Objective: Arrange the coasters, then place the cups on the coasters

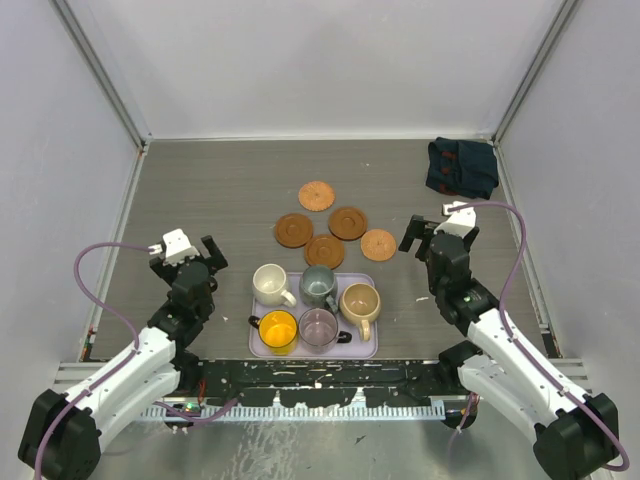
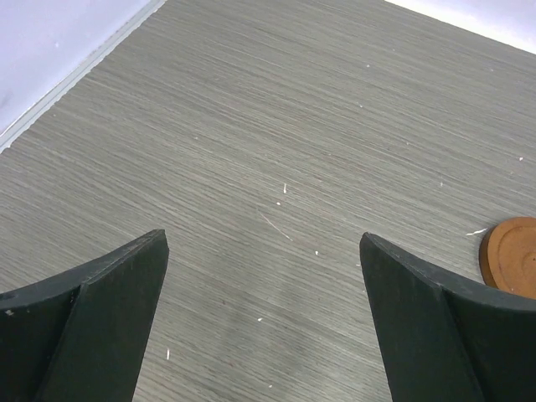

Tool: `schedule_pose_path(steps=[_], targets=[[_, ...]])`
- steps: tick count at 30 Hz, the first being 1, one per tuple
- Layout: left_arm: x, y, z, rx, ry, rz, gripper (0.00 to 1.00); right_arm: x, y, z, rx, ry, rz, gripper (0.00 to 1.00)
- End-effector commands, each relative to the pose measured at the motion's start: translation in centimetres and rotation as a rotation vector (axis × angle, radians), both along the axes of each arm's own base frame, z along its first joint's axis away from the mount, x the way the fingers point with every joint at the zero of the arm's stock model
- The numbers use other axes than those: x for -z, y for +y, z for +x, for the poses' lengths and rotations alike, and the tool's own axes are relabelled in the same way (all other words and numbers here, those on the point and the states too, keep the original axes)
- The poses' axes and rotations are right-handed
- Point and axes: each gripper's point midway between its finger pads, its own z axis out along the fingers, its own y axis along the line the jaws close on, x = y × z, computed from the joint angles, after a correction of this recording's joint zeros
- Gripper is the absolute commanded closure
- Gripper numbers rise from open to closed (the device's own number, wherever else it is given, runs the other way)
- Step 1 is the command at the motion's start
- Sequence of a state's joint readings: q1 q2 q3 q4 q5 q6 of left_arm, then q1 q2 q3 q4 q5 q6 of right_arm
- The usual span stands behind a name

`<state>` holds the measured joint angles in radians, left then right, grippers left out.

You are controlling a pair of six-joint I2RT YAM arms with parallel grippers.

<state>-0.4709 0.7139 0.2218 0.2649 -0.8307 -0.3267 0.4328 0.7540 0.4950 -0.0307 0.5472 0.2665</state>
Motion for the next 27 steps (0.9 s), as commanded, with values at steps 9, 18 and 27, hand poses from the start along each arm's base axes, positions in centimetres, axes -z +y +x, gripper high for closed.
schedule_pose_path(steps=[9,18,27], targets=[[-1.42,0.53,0.22,-0.048,-0.066,-0.041,0.02,-1.51,0.36,0.31,-0.014,-0.062,0.018,0.0],[-1.4,0.64,0.09,-0.051,-0.071,-0.044,0.02,-2.11,0.39,-0.29,-0.04,-0.114,0.028,0.0],[-1.4,0.59,0.14,-0.05,-0.069,-0.044,0.02,-1.81,0.78,-0.05,-0.072,-0.111,-0.007,0.0]])
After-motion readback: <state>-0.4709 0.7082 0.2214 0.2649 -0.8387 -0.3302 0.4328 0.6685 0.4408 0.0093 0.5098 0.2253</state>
